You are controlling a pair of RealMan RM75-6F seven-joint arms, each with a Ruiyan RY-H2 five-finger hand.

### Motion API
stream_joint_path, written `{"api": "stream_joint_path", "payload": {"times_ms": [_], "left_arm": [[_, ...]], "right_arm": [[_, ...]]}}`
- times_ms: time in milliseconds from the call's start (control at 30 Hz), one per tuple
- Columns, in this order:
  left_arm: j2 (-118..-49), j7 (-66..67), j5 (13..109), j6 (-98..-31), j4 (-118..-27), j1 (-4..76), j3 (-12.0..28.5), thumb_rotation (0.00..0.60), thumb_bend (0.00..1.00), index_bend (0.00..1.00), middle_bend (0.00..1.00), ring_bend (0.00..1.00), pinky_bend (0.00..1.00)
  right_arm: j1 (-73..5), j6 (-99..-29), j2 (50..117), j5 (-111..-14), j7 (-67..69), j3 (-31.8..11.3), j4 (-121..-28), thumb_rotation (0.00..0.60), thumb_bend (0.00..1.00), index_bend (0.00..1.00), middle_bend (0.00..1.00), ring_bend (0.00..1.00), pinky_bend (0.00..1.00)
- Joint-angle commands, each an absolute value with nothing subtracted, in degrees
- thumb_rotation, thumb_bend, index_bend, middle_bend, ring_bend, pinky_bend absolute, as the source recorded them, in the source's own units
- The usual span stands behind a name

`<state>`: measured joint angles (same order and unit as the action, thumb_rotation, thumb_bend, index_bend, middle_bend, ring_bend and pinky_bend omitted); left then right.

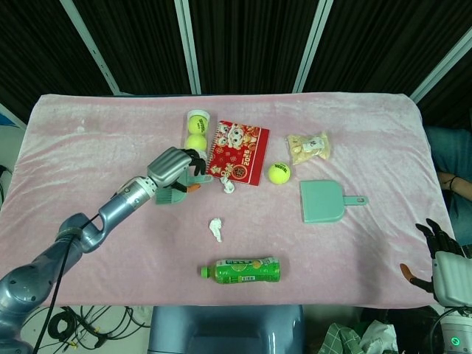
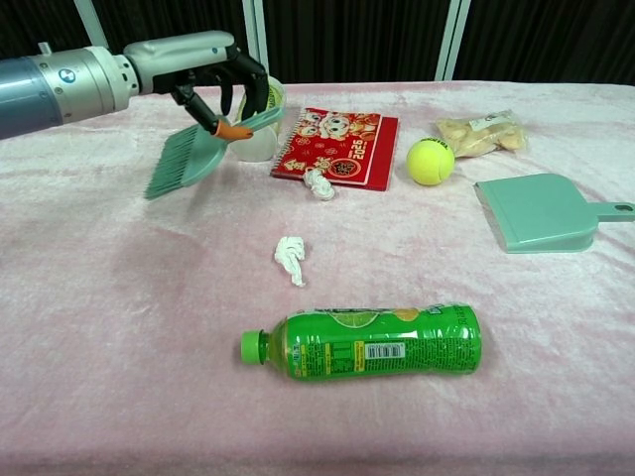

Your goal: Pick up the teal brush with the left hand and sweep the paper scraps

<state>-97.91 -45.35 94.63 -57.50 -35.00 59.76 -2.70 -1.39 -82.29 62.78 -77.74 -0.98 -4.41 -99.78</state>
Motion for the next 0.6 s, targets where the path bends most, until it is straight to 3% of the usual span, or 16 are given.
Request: {"api": "stream_joint_path", "payload": {"times_ms": [33,400,500,600], "left_arm": [[-92.67,-41.16,94.13,-52.32,-41.45,57.97,-5.21,0.6,0.36,0.73,0.68,0.31,0.49],[-89.69,-34.19,92.96,-45.86,-44.16,54.93,-8.39,0.6,0.36,0.72,0.67,0.31,0.49],[-89.44,-32.04,92.81,-44.95,-43.87,54.18,-8.89,0.6,0.36,0.68,0.65,0.31,0.49],[-89.32,-31.42,92.73,-44.92,-44.23,53.76,-8.9,0.6,0.36,0.56,0.57,0.27,0.48]], "right_arm": [[-1.37,-82.33,62.78,-77.78,-1.01,-4.41,-99.81,0.6,0.16,0.17,0.08,0.14,0.18],[-1.29,-82.61,62.9,-77.9,-1.24,-4.43,-99.79,0.6,0.16,0.17,0.08,0.14,0.18],[-1.35,-82.4,62.9,-77.78,-1.11,-4.45,-99.79,0.6,0.16,0.17,0.08,0.14,0.18],[-1.39,-82.32,62.86,-77.74,-1.13,-4.47,-99.83,0.6,0.16,0.17,0.08,0.14,0.18]]}}
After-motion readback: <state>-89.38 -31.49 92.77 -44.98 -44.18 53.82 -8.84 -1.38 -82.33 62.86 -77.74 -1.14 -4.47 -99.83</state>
